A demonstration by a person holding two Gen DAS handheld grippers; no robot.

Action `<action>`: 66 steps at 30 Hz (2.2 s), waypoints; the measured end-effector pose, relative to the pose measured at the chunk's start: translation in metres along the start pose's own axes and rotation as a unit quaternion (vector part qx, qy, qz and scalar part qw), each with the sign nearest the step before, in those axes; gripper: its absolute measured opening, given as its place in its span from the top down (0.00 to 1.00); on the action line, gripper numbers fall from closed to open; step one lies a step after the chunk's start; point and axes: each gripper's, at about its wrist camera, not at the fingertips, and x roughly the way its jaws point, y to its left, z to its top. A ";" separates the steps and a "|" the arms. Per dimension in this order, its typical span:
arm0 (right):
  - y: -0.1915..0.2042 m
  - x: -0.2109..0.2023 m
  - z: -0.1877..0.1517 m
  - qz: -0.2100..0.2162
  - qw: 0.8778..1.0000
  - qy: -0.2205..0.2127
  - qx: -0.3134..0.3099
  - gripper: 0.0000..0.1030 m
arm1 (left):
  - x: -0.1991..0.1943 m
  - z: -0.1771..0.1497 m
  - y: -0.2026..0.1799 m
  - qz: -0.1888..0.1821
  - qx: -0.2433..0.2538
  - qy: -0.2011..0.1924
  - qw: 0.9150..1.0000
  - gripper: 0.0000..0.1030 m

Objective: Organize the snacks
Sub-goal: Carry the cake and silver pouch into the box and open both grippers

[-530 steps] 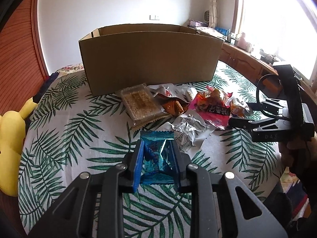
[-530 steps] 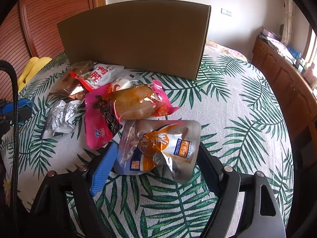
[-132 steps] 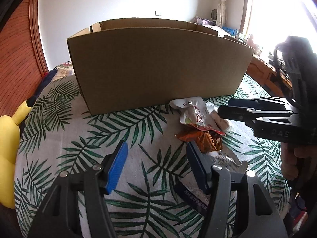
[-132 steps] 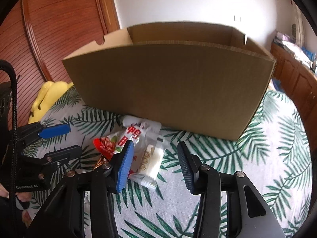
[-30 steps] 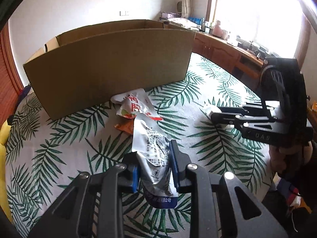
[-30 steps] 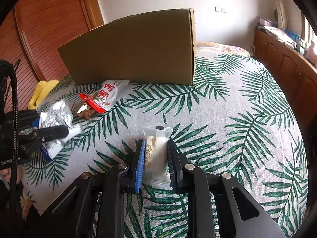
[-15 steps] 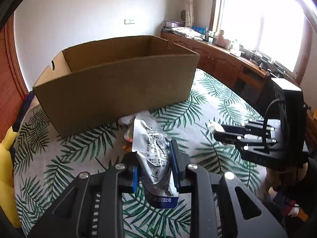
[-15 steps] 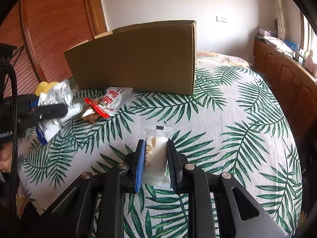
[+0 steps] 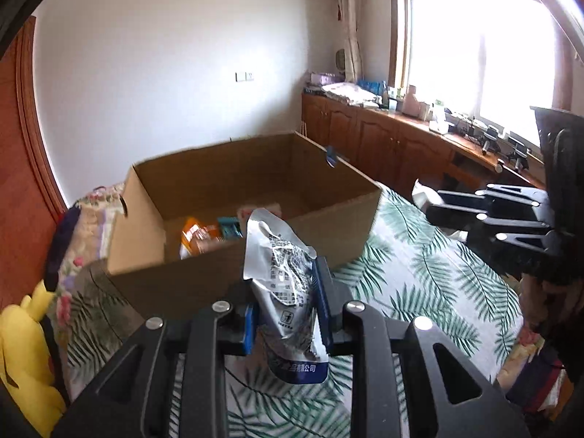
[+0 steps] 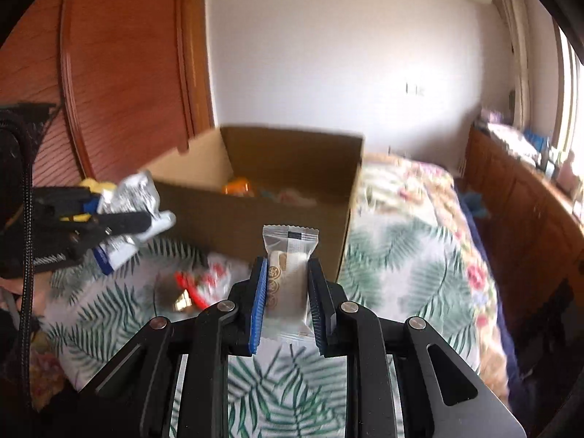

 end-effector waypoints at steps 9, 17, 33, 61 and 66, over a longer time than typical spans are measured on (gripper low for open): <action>0.002 0.021 0.052 0.007 0.999 -0.030 -0.027 0.81 | 0.022 0.039 0.040 0.038 0.018 -0.025 0.999 0.76; 0.007 0.062 0.075 0.019 0.999 -0.035 -0.033 0.81 | 0.051 0.050 0.069 0.049 0.012 -0.023 0.998 0.76; 0.009 0.139 0.070 0.024 0.999 0.013 -0.033 0.81 | 0.109 0.041 0.089 0.043 -0.008 0.012 0.999 0.75; 0.019 0.162 0.064 0.058 0.997 0.052 -0.011 0.74 | 0.108 0.032 0.095 0.062 -0.024 0.040 0.997 0.60; 0.021 0.144 0.064 0.052 0.998 0.041 -0.015 0.74 | 0.093 0.033 0.086 0.066 -0.018 0.036 0.997 0.60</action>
